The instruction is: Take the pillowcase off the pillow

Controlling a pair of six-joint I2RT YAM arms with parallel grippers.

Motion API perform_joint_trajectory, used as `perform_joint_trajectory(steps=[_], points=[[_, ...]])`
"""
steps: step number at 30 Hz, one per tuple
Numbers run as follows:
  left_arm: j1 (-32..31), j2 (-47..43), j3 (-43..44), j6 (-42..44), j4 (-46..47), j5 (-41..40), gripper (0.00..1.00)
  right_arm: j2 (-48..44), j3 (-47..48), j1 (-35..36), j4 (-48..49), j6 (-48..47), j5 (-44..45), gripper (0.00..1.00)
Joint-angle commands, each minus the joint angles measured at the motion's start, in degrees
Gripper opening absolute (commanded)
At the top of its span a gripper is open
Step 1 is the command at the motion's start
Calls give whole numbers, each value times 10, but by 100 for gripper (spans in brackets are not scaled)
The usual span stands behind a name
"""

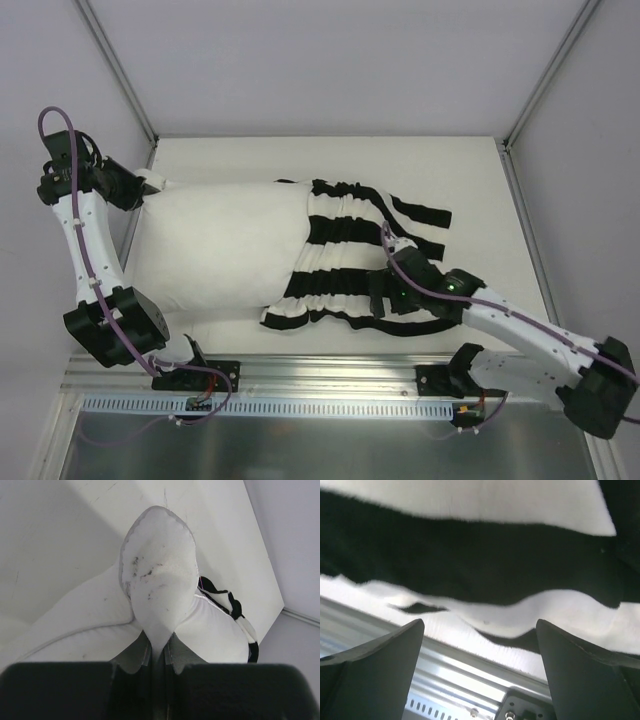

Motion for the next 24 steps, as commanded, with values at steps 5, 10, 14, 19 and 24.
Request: perform_joint_trajectory(steps=[5,10,14,19,24], points=[[6,-8,29,-14,37,29,0,228,57,26,42,45,81,89],[6,0,34,-14,38,27,0,202,26,22,26,82,98,50],[7,9,43,-22,37,27,0,131,-18,-22,-2,109,94,17],[9,15,56,-26,38,26,0,57,-50,-77,-26,127,86,17],[16,22,68,-30,38,28,0,7,-64,-127,-49,130,88,3]])
